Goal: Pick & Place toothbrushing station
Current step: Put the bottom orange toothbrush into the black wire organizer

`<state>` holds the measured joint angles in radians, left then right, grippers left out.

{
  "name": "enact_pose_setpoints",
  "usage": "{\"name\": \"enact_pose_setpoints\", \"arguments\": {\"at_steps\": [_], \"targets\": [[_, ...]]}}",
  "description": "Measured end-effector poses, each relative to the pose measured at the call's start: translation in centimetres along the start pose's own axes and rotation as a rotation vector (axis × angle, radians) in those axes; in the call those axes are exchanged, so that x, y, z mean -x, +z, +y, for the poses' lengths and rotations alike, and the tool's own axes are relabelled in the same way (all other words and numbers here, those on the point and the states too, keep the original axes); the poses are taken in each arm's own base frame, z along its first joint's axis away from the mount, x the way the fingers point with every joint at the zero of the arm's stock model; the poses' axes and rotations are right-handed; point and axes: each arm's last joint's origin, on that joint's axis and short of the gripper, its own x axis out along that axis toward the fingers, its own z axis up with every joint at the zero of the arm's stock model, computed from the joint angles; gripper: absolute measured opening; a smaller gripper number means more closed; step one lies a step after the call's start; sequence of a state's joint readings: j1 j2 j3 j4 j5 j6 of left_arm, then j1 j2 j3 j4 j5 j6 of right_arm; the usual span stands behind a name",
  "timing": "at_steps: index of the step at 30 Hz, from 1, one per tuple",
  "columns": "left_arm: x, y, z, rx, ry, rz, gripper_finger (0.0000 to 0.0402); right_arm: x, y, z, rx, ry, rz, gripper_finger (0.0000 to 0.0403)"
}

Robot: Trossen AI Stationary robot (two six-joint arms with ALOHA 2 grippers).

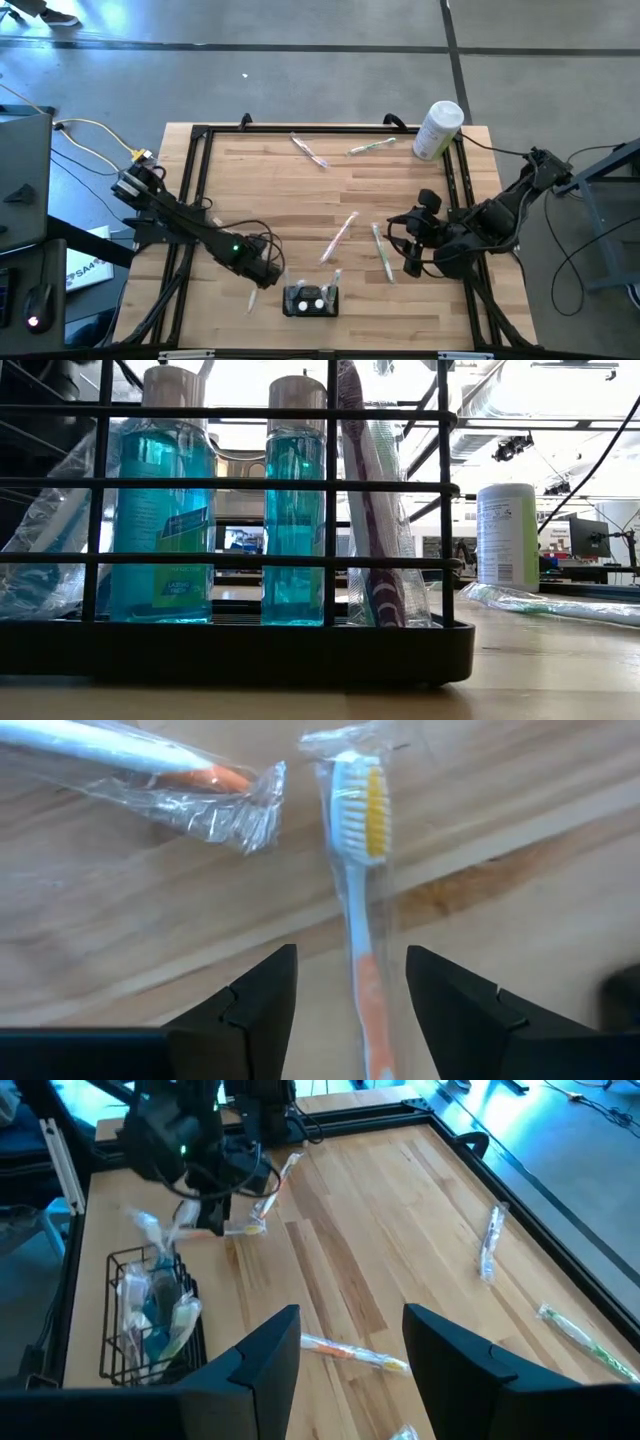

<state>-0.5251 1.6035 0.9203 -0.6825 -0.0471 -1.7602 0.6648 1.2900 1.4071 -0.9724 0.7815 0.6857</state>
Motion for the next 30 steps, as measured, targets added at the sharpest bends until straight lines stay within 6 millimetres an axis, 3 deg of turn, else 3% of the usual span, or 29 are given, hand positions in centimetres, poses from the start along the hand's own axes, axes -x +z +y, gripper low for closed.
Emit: {"name": "enact_pose_setpoints", "arguments": {"at_steps": [8,16,20,26,30], "targets": [[-1.7,0.9,-0.3,0.005,0.067,0.067,0.0187,-0.4,0.5,-0.2,-0.033,-0.006,-0.014,0.0171],[-1.8,1.5,-0.4,-0.032,0.070,0.083,0.0180,-0.4,0.6,-0.2,-0.043,0.000,-0.022,0.0171],[-1.8,1.5,-0.3,-0.039,0.079,0.080,0.0134,-0.4,0.6,-0.2,-0.038,0.000,-0.022,0.0171],[-1.8,1.6,0.0,-0.043,0.106,0.065,0.0017,-0.4,0.6,-0.2,-0.026,-0.004,-0.024,0.0171],[-1.8,1.6,0.1,-0.040,0.120,0.063,0.0015,-0.4,0.6,-0.2,-0.025,-0.004,-0.024,0.0171]]}}
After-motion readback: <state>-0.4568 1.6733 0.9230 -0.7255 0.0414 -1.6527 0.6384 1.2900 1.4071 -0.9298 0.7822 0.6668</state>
